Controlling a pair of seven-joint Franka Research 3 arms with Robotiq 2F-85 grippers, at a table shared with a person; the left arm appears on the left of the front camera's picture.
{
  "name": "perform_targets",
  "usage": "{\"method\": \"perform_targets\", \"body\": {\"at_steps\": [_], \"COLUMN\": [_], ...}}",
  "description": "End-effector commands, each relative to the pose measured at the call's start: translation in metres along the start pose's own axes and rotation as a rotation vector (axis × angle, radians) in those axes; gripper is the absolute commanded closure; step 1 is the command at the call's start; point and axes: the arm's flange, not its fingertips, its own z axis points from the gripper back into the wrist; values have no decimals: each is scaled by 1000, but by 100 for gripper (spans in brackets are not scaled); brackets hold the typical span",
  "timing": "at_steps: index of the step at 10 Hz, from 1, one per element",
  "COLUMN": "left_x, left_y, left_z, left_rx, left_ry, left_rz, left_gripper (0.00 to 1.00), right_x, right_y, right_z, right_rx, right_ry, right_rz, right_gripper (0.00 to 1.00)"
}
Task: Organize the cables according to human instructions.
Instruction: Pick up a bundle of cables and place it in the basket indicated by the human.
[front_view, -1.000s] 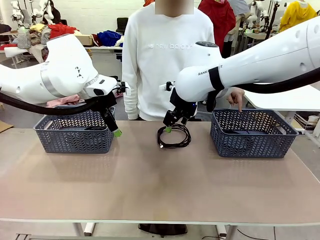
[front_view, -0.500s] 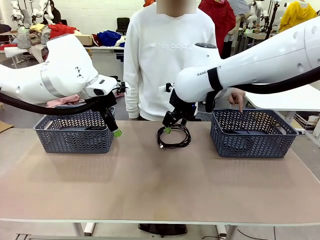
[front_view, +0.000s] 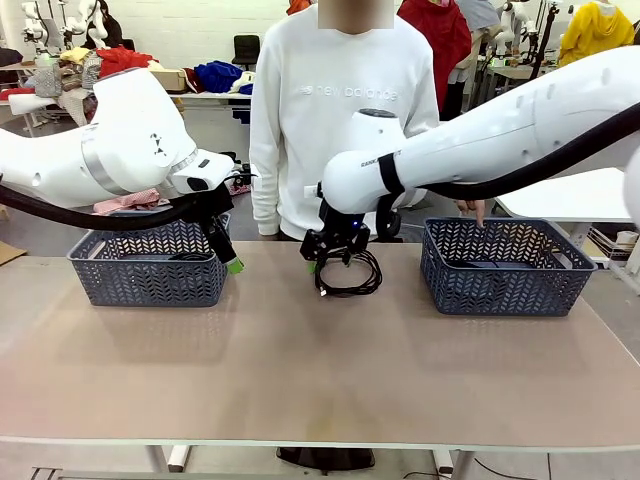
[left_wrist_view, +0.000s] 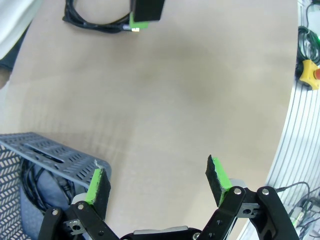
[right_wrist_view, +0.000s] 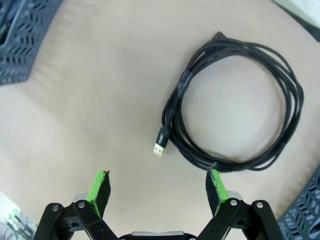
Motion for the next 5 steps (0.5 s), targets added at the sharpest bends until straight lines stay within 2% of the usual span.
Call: {"method": "perform_targets", "body": {"at_steps": [1, 5], "left_x": [-1, -1], "left_y": [2, 2], "left_z": [1, 1], "left_rx": [-4, -4], "left_ry": [3, 3], "left_rz": [-1, -1], "left_gripper": [0, 0], "right_x": [25, 49], "right_y": [10, 14], "right_z": [-12, -29], "right_rx": [-87, -197], "right_ry": [34, 84], "right_rz": [-74, -199], "right_gripper": [0, 0]}}
